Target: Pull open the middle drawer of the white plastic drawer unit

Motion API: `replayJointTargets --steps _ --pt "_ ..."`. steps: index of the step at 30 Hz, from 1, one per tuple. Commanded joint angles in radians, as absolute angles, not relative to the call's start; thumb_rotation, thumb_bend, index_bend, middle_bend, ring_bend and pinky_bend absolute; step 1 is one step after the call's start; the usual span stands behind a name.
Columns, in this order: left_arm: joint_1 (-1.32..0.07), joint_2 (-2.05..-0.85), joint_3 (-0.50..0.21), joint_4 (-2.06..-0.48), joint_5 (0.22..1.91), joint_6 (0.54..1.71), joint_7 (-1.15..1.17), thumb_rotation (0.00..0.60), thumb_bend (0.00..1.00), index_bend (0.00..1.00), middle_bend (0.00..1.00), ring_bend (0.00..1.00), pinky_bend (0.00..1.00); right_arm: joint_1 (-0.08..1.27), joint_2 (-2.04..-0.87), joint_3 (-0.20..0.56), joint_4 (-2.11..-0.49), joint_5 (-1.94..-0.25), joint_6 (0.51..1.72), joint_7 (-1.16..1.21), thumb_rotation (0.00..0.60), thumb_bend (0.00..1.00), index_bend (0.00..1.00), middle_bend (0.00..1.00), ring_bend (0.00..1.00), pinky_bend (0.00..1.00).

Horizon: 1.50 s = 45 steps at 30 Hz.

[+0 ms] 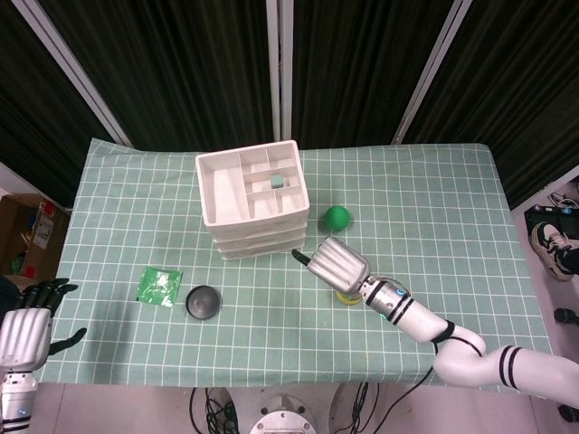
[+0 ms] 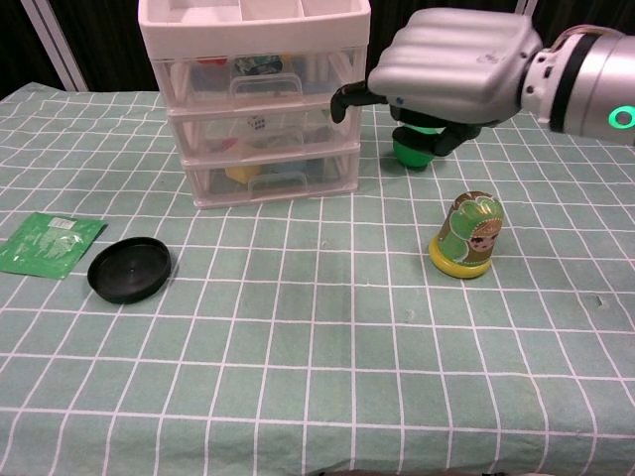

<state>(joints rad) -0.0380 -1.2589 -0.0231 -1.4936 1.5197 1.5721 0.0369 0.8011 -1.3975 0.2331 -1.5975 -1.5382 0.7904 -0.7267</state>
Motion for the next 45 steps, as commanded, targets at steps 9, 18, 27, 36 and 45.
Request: replayJointTargets --steps 9,18,27,36,45 --pt "-0.035 -1.277 -0.031 -1.447 1.522 1.577 -0.007 0.6 0.09 0.28 0.22 0.18 0.2 0.887 -1.667 0.219 -1.431 -1.337 0.835 -1.081 0.6 0.59 0.24 0.89 0.97 1.0" --pt "-0.028 -1.282 -0.035 -1.421 1.522 1.59 -0.034 0.6 0.09 0.28 0.22 0.17 0.2 0.949 -1.775 0.199 -1.316 -1.328 0.891 -1.24 0.6 0.62 0.24 0.9 0.98 1.0" --pt "-0.015 -1.287 -0.034 -1.404 1.519 1.6 -0.054 0.6 0.09 0.28 0.22 0.18 0.2 0.985 -1.798 0.183 -1.256 -1.326 0.907 -1.31 0.6 0.63 0.25 0.91 0.98 1.0" --pt "-0.011 -1.29 -0.036 -1.399 1.519 1.602 -0.06 0.6 0.09 0.28 0.22 0.18 0.2 1.004 -1.803 0.167 -1.219 -1.297 0.902 -1.341 0.6 0.63 0.25 0.91 0.98 1.0" --pt "-0.006 -1.287 -0.037 -1.401 1.517 1.603 -0.063 0.6 0.09 0.28 0.22 0.18 0.2 1.011 -1.795 0.145 -1.216 -1.289 0.917 -1.373 0.6 0.64 0.27 0.92 0.99 1.0"
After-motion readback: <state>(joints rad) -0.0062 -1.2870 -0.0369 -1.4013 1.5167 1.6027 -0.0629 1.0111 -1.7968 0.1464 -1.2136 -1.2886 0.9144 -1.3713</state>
